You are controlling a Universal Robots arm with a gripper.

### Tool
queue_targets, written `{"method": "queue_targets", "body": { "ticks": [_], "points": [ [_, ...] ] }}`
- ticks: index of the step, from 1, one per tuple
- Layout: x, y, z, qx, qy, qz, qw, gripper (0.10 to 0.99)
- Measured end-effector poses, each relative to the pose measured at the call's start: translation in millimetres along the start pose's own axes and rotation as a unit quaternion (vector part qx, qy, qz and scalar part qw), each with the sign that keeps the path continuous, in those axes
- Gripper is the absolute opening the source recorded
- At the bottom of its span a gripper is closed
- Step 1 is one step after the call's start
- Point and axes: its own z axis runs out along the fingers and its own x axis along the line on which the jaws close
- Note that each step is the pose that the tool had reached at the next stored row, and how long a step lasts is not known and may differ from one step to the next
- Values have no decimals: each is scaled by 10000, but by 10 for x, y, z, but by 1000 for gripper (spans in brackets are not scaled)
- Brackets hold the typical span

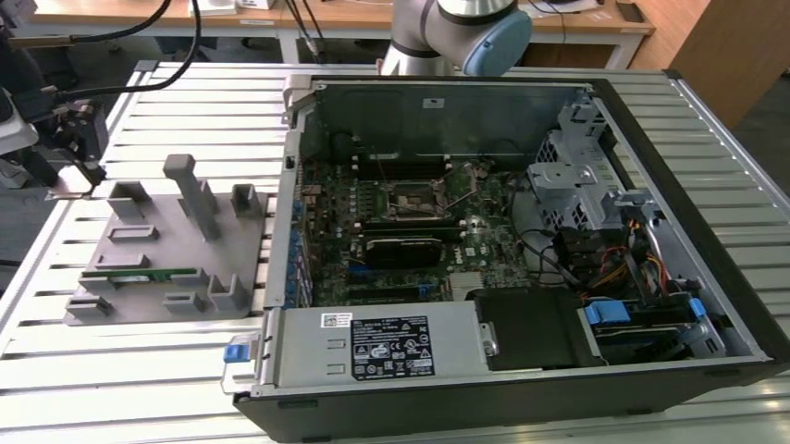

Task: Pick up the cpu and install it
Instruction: 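Pick up the cpu and move it towards the insertion slot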

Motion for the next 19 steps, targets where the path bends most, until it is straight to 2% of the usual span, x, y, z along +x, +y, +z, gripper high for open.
{"method": "queue_targets", "body": {
  "ticks": [19],
  "points": [
    [3,24,-194,0,-1,0,10000,525]
  ]
}}
